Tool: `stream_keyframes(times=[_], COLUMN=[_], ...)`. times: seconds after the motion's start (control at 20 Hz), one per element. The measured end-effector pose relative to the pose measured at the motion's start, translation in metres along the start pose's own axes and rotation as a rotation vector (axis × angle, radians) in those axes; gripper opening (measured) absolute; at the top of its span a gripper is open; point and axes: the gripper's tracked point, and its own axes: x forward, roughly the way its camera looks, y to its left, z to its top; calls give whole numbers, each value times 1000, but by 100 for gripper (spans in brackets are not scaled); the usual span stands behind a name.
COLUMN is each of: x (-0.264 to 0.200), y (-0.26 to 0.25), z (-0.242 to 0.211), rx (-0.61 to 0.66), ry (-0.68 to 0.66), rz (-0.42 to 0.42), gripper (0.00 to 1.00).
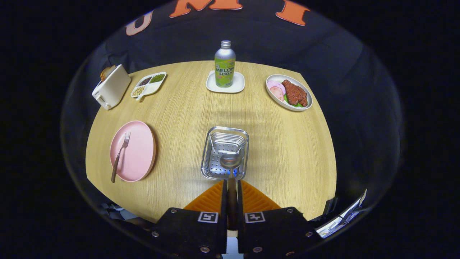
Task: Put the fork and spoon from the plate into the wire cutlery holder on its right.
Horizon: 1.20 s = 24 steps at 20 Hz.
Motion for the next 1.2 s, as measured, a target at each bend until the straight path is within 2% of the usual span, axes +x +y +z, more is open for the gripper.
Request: stream_keyframes(times=[0.2, 0.45, 0.55, 0.6, 0.75, 0.9, 1.05, 1.2], x=[-12, -49, -66, -75, -101, -129, -153, -166], y=[-6, -6, -11, -11, -6, 1, 22, 32], z=[34, 90, 106, 114, 139, 155, 169, 176], rx=[47, 85, 87, 92, 116, 98, 94, 105], ry=[-151, -416, -510, -555, -675, -797, -899, -967], rz=[-17, -12, -40, -50, -43, -53, -22, -26], gripper=[14, 18, 31, 41, 52, 68, 76, 85])
